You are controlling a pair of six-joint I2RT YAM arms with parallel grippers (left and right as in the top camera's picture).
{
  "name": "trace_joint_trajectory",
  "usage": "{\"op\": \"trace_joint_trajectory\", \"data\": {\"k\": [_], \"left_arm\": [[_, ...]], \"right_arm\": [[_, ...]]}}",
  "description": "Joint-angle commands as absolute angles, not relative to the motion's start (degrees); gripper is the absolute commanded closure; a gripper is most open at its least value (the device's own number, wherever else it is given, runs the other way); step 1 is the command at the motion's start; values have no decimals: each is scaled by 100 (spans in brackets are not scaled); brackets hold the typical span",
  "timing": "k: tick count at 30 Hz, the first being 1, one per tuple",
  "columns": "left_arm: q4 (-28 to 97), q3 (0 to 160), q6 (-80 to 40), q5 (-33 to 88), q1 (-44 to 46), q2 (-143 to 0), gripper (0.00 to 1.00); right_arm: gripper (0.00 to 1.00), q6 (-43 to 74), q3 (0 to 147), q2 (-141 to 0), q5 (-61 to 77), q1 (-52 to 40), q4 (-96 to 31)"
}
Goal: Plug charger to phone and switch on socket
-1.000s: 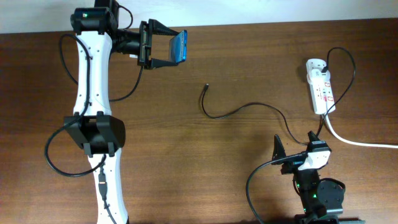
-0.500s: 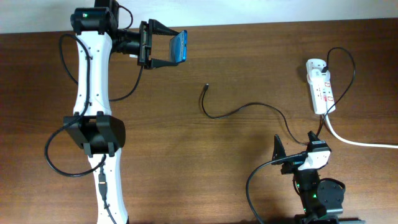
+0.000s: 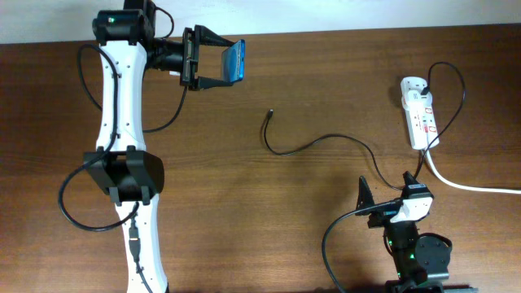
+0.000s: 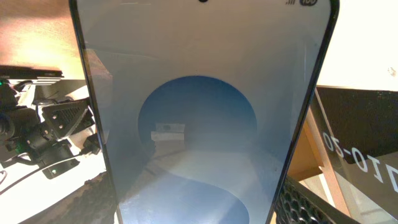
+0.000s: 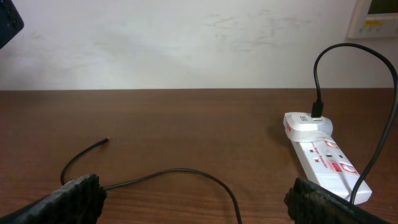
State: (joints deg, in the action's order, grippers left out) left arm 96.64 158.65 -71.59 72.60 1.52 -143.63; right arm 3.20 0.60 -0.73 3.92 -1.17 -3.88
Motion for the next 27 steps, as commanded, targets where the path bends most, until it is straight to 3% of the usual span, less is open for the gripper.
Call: {"op": "trace_joint_trajectory", "data": {"k": [1, 9, 14, 19, 27], "left_arm": [[9673, 16044, -7024, 7413, 134, -14271, 100], [9673, 16044, -7019, 6888, 134, -14271, 100], [9673, 16044, -7013, 5743, 198, -14271, 100], [9673, 16044, -5505, 3994, 528, -14271, 100], [9673, 16044, -3074, 2392, 1179, -14271, 100]], "right_arm": [[2, 342, 32, -47, 423, -154, -416], [2, 342, 32, -47, 423, -154, -416], [2, 340, 32, -47, 423, -154, -416], [2, 342, 32, -47, 423, -154, -414], [2, 342, 32, -47, 423, -154, -416]]}}
